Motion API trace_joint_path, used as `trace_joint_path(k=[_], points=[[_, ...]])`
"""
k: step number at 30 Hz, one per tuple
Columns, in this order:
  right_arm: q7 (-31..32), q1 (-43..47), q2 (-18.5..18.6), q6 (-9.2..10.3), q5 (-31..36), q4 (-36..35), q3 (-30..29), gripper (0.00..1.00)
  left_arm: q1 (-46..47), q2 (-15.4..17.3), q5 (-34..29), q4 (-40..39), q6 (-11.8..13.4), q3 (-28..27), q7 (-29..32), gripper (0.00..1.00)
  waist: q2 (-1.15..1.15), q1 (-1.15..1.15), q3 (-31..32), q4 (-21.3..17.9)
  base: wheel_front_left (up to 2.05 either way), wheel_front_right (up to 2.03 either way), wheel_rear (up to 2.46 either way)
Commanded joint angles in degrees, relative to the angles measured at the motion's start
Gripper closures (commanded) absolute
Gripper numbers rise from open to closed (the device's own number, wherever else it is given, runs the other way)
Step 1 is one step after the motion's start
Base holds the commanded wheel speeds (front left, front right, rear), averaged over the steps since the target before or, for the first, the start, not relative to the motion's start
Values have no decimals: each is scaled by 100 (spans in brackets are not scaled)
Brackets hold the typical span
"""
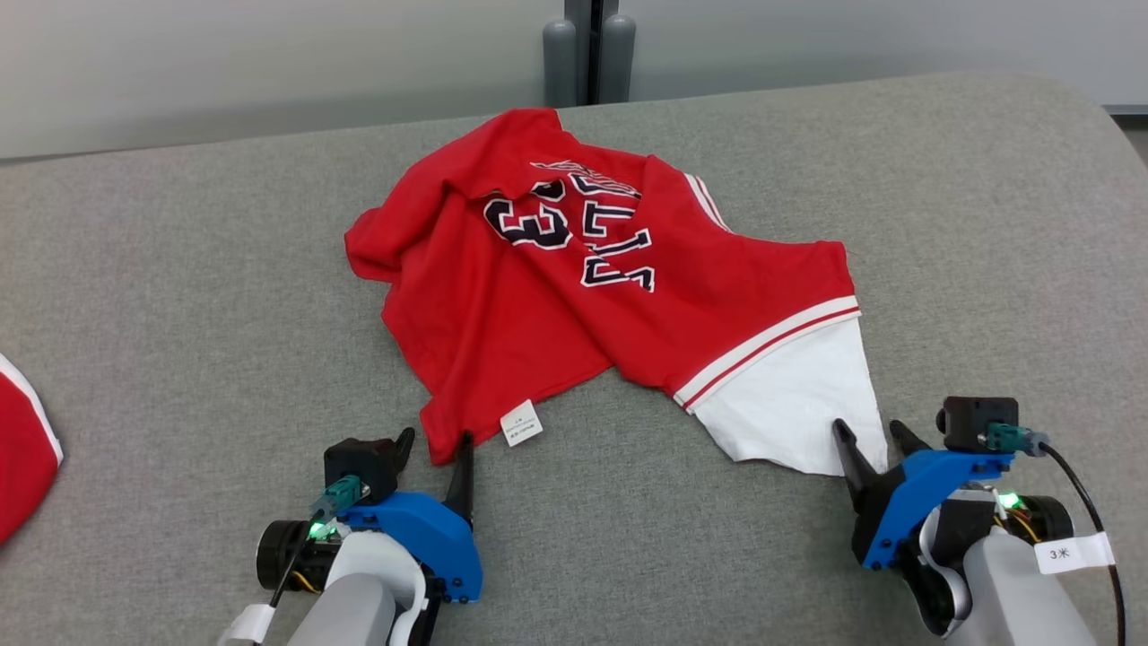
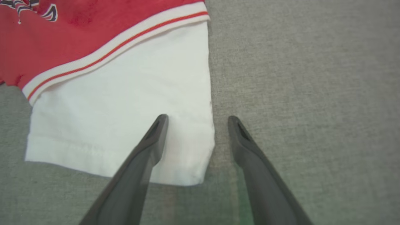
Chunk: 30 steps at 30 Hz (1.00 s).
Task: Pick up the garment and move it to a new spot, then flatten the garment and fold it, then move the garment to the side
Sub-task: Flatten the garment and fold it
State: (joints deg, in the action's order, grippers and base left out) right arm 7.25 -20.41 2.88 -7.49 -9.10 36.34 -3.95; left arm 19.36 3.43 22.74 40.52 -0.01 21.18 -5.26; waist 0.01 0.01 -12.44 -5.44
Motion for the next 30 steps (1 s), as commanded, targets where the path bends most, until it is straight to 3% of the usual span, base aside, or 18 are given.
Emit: trace_joint_path(k=[1,11,17,18,19,20,21,22,30], points=[[-25,-89,1,-1,-25,62,36,0,43,8,26,85,34,17,7,0,-1,-1,-27,22,0,0,0],[-35,-170,-23,-1,218,897,151,0,113,-24,171,501,-7,209,1,0,-1,-1,-69,142,0,0,0],[-130,124,-32,-1,221,1008,193,0,116,-26,267,608,-3,257,-104,0,-1,-1,-26,153,0,0,0],[-135,148,-33,-1,226,1032,214,0,127,-27,283,625,-9,259,-116,10,-1,-1,-23,146,0,0,0],[-108,169,-34,-1,268,1066,240,50,135,-29,289,647,-30,279,-116,48,-1,-1,-18,138,0,0,0],[-78,181,-40,-2,264,1097,284,64,149,-32,295,670,-41,296,-125,70,-1,-1,-15,131,0,0,0],[-41,187,-47,-8,215,1131,348,100,162,-34,310,695,-46,303,-136,93,-1,-1,-11,124,0,0,0],[-13,193,-55,-8,192,1159,410,100,169,-44,313,719,-56,309,-146,100,-1,-1,-6,115,0,0,0],[-583,16,-28,-8,-118,627,423,100,247,-40,496,516,-262,205,-661,100,-1,-1,89,97,0,0,0]])
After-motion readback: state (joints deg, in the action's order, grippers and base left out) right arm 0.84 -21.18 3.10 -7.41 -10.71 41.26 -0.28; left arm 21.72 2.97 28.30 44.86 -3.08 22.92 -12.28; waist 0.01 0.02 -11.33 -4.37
